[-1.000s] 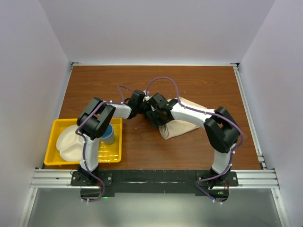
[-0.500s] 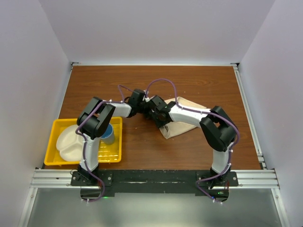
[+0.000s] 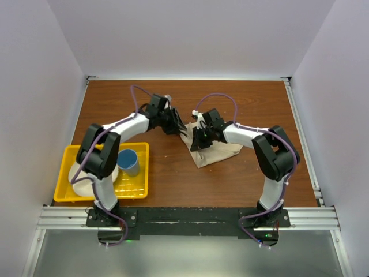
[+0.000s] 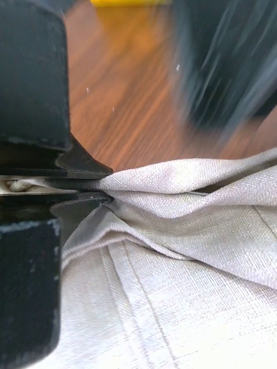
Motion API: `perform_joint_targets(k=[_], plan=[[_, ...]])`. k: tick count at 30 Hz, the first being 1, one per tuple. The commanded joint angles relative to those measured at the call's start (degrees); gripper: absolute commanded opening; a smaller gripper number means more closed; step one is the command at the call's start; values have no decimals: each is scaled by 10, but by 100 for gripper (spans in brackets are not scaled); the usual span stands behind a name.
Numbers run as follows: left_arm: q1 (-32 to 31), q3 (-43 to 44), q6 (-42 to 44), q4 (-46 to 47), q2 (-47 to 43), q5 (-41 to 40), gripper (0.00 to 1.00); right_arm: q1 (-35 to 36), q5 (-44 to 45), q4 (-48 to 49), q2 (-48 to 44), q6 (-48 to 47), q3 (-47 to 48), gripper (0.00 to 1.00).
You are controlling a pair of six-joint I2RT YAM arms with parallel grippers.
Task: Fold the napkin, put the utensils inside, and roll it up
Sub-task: Roll the napkin at the center of the board.
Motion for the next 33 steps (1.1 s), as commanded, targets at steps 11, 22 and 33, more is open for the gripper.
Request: perform_joint_targets(k=[11,22,33], plan=[[5,-17,-75,-143,-25,2,74,-84,-253,107,140,14,-80,0],[-22,8,-213,-136,55,-69,73,-98,-282,166,158,42,-95,0],[-41,-111,-329,27,69,-109,59,-106,-311,217,167,69,-111,0]])
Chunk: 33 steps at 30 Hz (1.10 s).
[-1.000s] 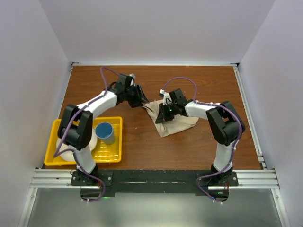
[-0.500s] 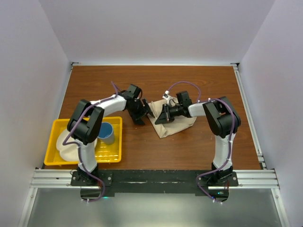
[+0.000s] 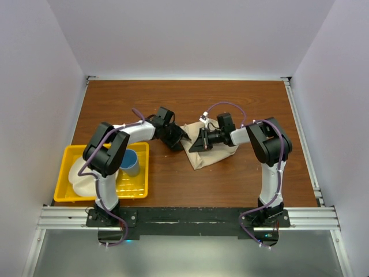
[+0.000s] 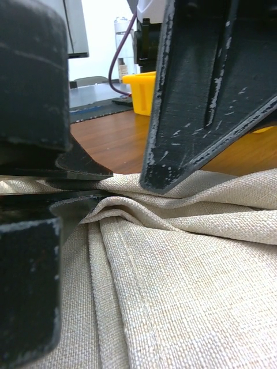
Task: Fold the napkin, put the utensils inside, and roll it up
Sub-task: Roll the napkin at the center of the board.
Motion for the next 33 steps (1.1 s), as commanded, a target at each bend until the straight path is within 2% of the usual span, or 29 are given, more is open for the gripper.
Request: perform_joint_targets(k=[1,5,6,8,9,10,17,21,24,27,29,33], plan=[[-14,-77,-34,85,38,-83,57,4,79,-78,50,-34,-31,0],[-23,-67,-21,74,55,-115,49,3,81,-119,51,-53,-15,0],[-23,-63,-17,65,57,-130,40,3,80,-125,50,-61,-12,0],[-27,-59,-5,57,57,-142,34,3,84,-150,48,-78,-2,0],[-27,-55,-3,44,59,-149,24,3,91,-160,48,-84,3,0],[-27,-51,-1,36,61,-151,19,3,96,-180,47,-89,11,0],[-33,-12,29,-15,86,-139,1,5,160,-288,17,-140,55,2],[-37,31,44,-92,95,-139,0,14,238,-380,-31,-175,95,28],[-40,41,31,-117,82,-140,0,25,290,-425,-81,-184,116,41],[-44,51,17,-147,72,-143,0,60,369,-431,-141,-191,111,50],[-46,56,11,-161,68,-138,0,84,411,-415,-186,-194,96,52],[-51,66,5,-184,59,-133,0,179,558,-344,-242,-187,43,55]])
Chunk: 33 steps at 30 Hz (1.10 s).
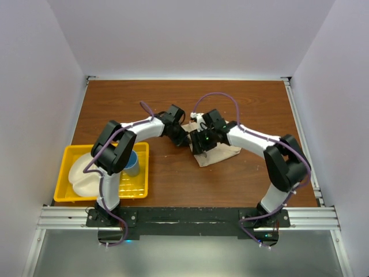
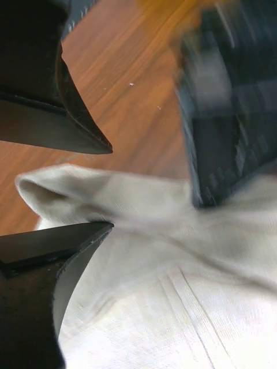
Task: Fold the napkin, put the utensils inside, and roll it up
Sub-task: Roll the napkin at the center of the board.
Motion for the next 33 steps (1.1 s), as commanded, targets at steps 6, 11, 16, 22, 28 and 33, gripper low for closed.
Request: perform_joint_targets(k=[6,11,16,22,28,33], plan=[[-7,3,-9,-148,16,-53,0,147,300,114,-71,10,-69,59],[-7,0,-15,-150,6,-41,0,173,352,149,-35,-6,-60,60],[-8,9,-17,-157,0,-31,0,178,378,176,8,0,-58,59],[-8,14,-19,-158,-10,-17,0,177,398,177,41,53,-63,46],[-6,-3,-13,-153,-40,-5,0,141,288,226,33,107,-122,10],[4,-25,8,-132,-61,4,0,96,159,270,59,125,-146,0]])
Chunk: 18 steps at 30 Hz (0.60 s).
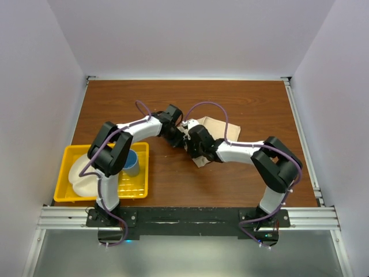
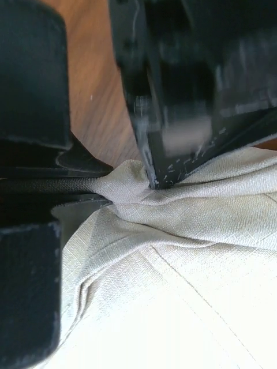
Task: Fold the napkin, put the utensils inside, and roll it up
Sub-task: Roll the napkin at the center of the board.
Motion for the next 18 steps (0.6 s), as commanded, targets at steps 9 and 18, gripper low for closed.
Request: perform_joint_targets(k=[9,18], plan=[[18,-17,158,-36,-119,-31,65,-148,-379,145,94,111,-97,0],[34,-45,185,9,-140,44,86,-217,-569,265,186,248,-98,0]])
